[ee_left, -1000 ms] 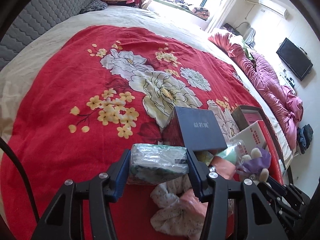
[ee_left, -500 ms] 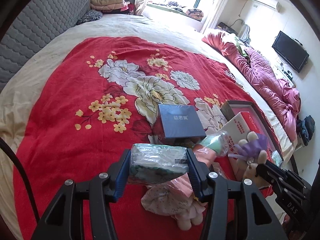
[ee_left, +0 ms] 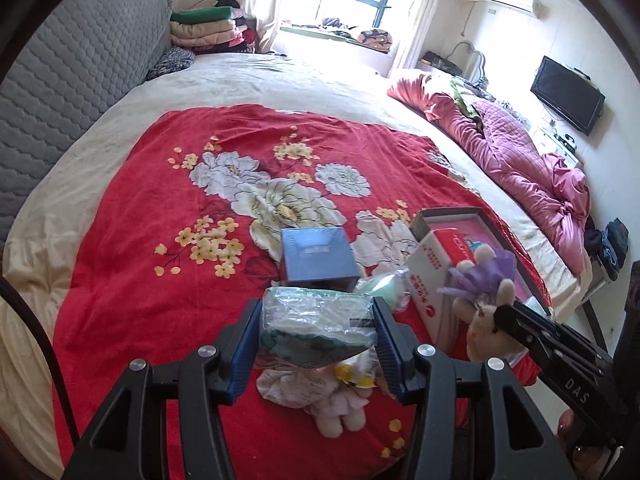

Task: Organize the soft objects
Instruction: 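Carry the tissue pack and plush bunny with both grippers toward the pink tray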

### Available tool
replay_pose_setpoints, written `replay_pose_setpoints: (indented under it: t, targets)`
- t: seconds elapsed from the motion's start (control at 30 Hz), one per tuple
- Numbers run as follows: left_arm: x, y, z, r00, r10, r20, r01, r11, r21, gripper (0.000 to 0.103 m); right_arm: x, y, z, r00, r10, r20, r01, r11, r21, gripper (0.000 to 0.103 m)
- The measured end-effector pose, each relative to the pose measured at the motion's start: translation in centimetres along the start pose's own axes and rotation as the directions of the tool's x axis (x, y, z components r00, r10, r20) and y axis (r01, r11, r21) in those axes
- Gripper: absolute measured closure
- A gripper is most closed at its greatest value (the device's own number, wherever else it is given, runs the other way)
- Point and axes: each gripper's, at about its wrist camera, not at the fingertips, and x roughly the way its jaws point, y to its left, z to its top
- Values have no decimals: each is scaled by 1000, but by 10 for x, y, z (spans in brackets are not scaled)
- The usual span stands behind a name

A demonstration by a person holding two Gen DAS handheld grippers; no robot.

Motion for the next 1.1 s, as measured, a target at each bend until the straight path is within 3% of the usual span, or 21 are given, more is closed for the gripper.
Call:
replay_pose_setpoints:
  t: [0.3, 0.47, 1.1]
  targets:
    - [-15, -33, -1, 1000, 3, -8, -2, 999, 35, 50, -27, -14, 6, 998, 30, 52, -32, 999, 40, 76]
    - [-21, -48, -2, 999, -40, -1, 40, 998, 43, 50, -40, -26, 9, 997, 22, 75, -27, 997, 66, 76]
    - [-30, -126, -1, 996, -94, -1, 93, 981, 170, 50, -86, -62, 19, 986, -20, 165, 1, 994, 112, 76]
